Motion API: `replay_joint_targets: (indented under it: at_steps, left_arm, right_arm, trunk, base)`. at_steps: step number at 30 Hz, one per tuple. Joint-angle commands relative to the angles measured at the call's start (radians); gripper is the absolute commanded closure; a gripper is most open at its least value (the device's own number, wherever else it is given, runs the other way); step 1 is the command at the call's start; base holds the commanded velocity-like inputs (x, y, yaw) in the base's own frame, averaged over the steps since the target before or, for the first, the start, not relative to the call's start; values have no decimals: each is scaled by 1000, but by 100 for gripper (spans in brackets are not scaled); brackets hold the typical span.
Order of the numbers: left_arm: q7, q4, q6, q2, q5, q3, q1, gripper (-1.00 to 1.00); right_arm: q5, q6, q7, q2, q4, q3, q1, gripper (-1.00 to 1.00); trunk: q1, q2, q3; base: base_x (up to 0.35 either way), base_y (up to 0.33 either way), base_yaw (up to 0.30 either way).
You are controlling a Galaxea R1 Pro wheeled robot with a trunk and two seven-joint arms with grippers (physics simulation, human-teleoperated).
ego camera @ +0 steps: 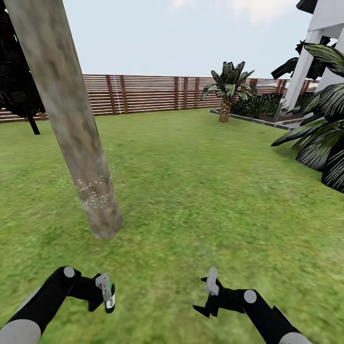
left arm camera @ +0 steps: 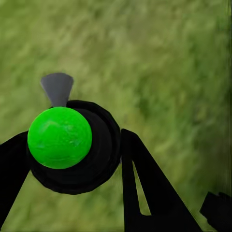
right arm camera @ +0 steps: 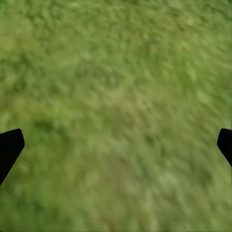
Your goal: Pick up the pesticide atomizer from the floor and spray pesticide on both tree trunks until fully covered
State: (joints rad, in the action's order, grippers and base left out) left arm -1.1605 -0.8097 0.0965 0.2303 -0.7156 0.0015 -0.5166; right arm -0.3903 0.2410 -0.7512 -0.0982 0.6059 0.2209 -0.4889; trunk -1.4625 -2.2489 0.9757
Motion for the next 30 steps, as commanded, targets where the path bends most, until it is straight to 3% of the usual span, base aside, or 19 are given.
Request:
replay_joint_targets:
  at_steps: [1, 4, 5, 8, 13, 14, 17, 18, 23, 30]
  left_arm:
    - [1, 0, 0, -5, -2, -18, 0, 100]
    - [6, 2, 0, -12, -4, -58, 1, 100]
    - [7, 3, 1, -14, -4, -72, 1, 100]
    - [8, 7, 2, -27, -4, -82, 1, 100]
    - [10, 14, 2, -52, -7, -88, 1, 100]
    - [10, 14, 2, -56, -7, -109, 0, 100]
    - [11, 10, 2, -63, -6, -147, -1, 100]
    - [11, 8, 2, -77, -7, -158, -1, 100]
    - [12, 5, 3, -116, -74, -192, -1, 100]
    - [9, 1, -5, -139, -78, -193, -5, 100]
  right_arm:
    - [0, 0, -2, 6, 1, 0, 0, -100]
    - [-1, 0, -5, 26, 6, 1, -1, -100]
    - [-3, 0, -5, 40, 19, 1, -2, 100]
    - [-19, -6, -61, 62, 69, 3, -9, 100]
    - [-201, -36, -139, 155, 125, 3, -15, 100]
    - [-221, -38, -151, 173, 127, 3, -16, 100]
    - [-235, -40, -159, 212, 130, 3, -22, 100]
    - [-237, -40, -166, 219, 136, 3, -24, 100]
    - [-237, -59, -212, 225, 212, 3, -25, 100]
    - [-237, -63, -217, 226, 223, 3, -25, 100]
  trunk:
    - [0, 0, 0]
    - [0, 0, 0]
    - [0, 0, 0]
    - [0, 0, 0]
    - [0, 0, 0]
    - [0, 0, 0]
    - [0, 0, 0]
    - [0, 0, 0]
    - [0, 0, 0]
    - [0, 0, 0]
  base:
    - [-1, 0, 0]
    - [0, 0, 0]
    - [0, 0, 0]
    - [0, 0, 0]
    - [0, 0, 0]
    - [0, 0, 0]
    - [0, 0, 0]
    - [0, 0, 0]
    - [0, 0, 0]
    - [0, 0, 0]
